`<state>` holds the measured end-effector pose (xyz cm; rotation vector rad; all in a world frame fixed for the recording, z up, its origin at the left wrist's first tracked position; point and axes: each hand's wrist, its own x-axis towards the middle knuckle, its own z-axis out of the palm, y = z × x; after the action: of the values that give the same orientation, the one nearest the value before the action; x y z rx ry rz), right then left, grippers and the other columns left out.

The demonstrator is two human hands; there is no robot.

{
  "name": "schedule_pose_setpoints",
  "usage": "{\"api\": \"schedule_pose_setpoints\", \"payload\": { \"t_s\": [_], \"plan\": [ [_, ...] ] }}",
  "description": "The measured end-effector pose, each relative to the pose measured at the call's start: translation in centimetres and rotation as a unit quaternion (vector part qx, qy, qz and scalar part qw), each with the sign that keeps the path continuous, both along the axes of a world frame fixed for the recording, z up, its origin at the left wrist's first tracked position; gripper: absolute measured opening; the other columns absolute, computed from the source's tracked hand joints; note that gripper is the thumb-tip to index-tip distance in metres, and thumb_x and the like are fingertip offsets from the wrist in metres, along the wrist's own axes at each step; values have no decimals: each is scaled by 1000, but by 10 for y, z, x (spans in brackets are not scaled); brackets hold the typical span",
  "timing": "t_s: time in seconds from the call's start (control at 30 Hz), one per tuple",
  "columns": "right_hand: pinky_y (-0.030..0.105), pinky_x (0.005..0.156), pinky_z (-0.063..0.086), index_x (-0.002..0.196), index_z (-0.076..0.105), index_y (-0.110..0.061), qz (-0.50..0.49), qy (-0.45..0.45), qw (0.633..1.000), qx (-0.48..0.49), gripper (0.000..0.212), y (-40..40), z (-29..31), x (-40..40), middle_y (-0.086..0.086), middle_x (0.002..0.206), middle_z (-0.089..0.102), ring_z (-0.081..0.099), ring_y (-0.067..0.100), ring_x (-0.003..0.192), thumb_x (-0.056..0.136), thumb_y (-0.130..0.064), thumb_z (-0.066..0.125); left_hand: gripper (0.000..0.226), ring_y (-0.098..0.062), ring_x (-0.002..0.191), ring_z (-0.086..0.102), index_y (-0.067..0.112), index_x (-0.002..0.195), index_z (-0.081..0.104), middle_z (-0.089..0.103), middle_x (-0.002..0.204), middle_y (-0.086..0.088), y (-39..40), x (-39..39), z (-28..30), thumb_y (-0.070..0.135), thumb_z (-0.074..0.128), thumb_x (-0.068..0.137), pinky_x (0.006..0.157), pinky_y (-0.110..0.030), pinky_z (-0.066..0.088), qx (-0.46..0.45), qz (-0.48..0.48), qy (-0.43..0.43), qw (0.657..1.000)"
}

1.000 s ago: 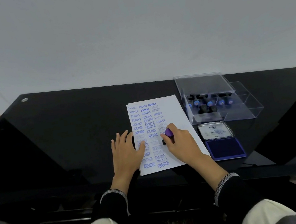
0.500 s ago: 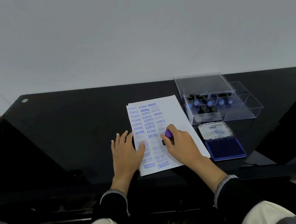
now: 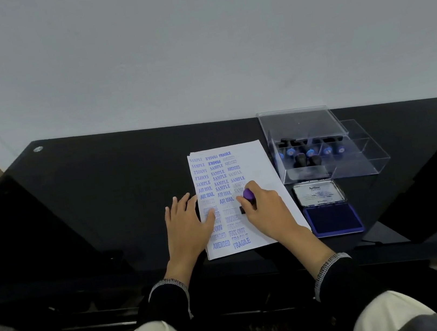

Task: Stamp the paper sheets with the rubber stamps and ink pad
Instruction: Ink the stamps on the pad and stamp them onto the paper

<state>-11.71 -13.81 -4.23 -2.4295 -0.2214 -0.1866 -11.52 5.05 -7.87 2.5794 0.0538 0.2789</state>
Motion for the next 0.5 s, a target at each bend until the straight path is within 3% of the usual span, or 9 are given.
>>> {"api": "schedule_pose_setpoints", "payload": {
  "t_s": [0.17, 0.37, 0.5],
  "plan": [
    [20, 50, 30, 88, 38, -18, -5, -8, 1000, 9, 22, -1, -2, -12, -9, 61, 41, 41, 9, 53, 96, -32, 53, 58, -24, 148, 17, 18, 142, 45, 37, 153, -3, 0, -1, 0, 49, 52, 93, 120, -42, 6, -2, 1, 1, 1000],
    [31, 55, 37, 89, 39, -18, -3, 13, 1000, 5, 21, 0, 1, -2, -4, 67, 46, 44, 15, 57, 97, -33, 51, 59, -25, 148, 18, 18, 142, 45, 37, 153, -3, 0, 1, -1, 50, 52, 93, 121, -43, 7, 1, 1, 4, 1000],
    [31, 55, 37, 90, 40, -17, -5, 15, 1000, 1, 21, 1, 2, 1, -4, 68, 47, 44, 15, 58, 97, -33, 51, 59, -24, 148, 18, 18, 142, 46, 37, 153, -3, 0, 1, -1, 50, 52, 93, 121, -42, 6, 0, 3, 4, 1000]
  ]
}}
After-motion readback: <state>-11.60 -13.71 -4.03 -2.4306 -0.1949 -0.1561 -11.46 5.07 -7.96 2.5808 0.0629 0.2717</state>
